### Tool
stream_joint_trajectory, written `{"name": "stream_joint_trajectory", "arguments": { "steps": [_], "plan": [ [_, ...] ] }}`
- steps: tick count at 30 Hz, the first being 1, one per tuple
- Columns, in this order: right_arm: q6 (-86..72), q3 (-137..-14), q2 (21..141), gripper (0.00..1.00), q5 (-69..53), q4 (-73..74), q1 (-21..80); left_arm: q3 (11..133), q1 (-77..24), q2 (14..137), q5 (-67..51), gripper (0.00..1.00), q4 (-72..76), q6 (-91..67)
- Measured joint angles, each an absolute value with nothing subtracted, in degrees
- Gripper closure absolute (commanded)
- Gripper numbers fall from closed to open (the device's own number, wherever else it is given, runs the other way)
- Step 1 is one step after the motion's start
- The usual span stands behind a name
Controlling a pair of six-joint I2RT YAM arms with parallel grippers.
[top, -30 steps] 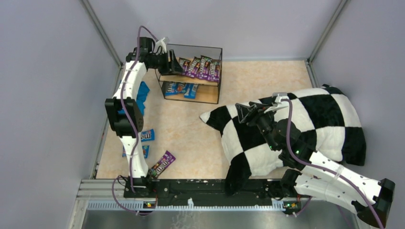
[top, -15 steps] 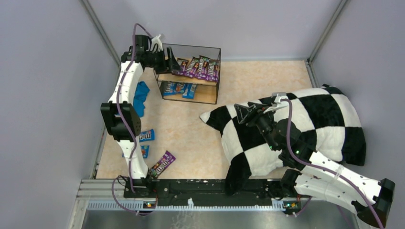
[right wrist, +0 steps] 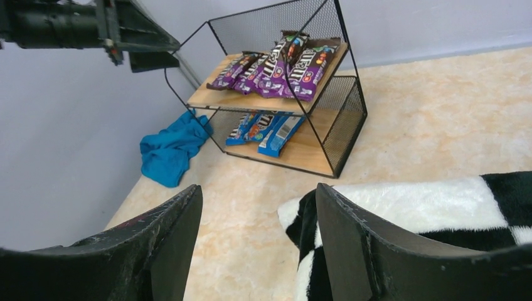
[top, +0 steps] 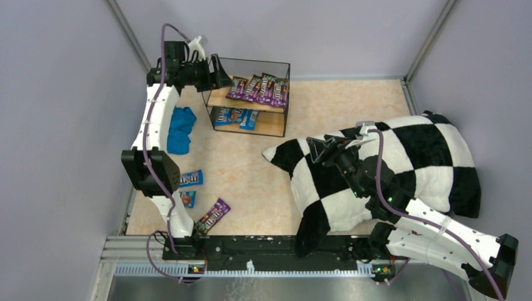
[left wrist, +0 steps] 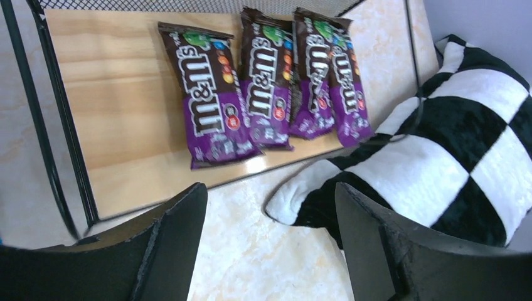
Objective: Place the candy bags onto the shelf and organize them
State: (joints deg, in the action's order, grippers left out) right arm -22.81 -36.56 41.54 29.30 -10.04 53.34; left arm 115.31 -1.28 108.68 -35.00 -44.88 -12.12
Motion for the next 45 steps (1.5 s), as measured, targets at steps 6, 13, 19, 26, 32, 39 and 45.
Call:
{"name": "stream_joint_trajectory", "arguments": {
  "steps": [6, 13, 19, 26, 32, 39, 45],
  "plan": [
    [-24.3, -37.3, 43.0, 0.33, 28.3, -9.0, 53.3, 99.9, -1.3, 92.6, -34.4, 0.02, -41.5, -12.2],
    [-27.2, -37.3, 44.8, 0.33, 25.6, -8.5, 53.3, 68.5, -1.9, 64.9, -33.3, 0.03, -38.9, -15.6],
    [-30.0, -37.3, 47.6, 0.33, 22.3, -8.5, 53.3, 43.0, -15.0, 48.3, -25.9, 0.12, -36.9, -26.8],
    [-33.1, -37.3, 48.8, 0.33, 19.3, -8.3, 53.3, 40.2, -34.6, 52.8, -3.4, 0.12, -43.3, -41.6],
    [-34.6, -37.3, 47.9, 0.33, 19.2, -6.3, 53.3, 41.6, -39.5, 66.1, 9.5, 0.29, -46.7, -50.6],
    [-34.7, -37.3, 44.3, 0.32, 20.3, -4.9, 53.3, 40.7, -40.4, 67.9, 15.2, 0.32, -49.8, -58.9],
    [-34.7, -37.2, 44.5, 0.32, 21.1, -4.7, 53.3, 38.5, -40.5, 67.8, 15.1, 0.29, -48.9, -61.2]
  ]
}}
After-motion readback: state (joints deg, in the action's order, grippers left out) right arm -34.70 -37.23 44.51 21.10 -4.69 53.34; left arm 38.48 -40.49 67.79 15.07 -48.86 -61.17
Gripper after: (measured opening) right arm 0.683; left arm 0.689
